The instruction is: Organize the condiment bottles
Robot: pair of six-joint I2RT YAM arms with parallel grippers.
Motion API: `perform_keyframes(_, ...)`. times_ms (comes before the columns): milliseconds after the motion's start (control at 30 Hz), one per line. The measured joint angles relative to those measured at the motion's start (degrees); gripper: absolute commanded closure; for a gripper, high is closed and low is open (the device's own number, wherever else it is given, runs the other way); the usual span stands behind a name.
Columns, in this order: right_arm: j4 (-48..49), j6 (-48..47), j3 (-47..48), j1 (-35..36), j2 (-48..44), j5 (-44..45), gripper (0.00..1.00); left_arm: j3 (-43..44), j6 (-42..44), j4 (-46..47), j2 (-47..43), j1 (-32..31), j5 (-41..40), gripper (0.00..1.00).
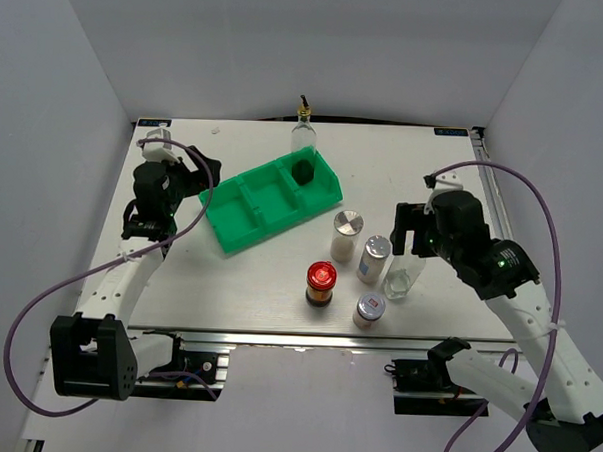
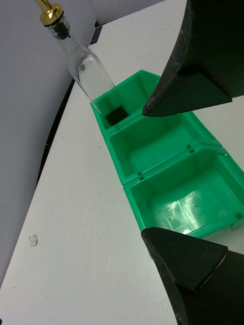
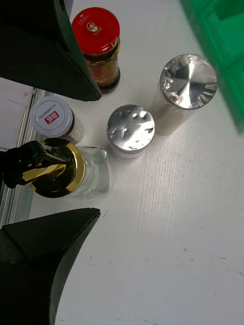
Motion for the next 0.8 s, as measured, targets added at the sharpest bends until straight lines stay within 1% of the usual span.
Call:
perform_keyframes(67, 0.13, -0.33, -1.64, 0.00, -0.57, 0.00, 0.11, 0.00, 0.00, 0.00, 0.55, 0.00, 0.02, 0.02)
perform_keyframes(133, 0.52, -0.98, -3.13, -0.02, -1.31, 0.04, 0.15, 0.00, 0.00, 0.02, 1.33, 0.00, 0.02, 0.02)
perform_keyframes(300, 2.82, -3.15, -5.64, 0.00, -2.82, 1.03, 0.19, 0.02, -0.02, -0.11, 3.28, 0.00, 0.42, 0.02)
perform_keyframes(567, 7.15, -5.46, -8.72, 0.00, -3.76, 2.60, 0.31, 0.02, -0.02, -0.57, 4.07, 0.00, 0.83, 0.02)
perform_keyframes(700, 10.49, -6.60, -11.56, 0.00, -7.08, 2.67, 0.44, 0.02, -0.02, -0.70, 4.17, 0.00, 1.03, 0.02)
perform_keyframes(800, 12.00, -7.28, -12.50, 0.00, -8.92, 2.62, 0.43, 0.02, 0.00, -0.90, 4.17, 0.00, 1.05, 0.02)
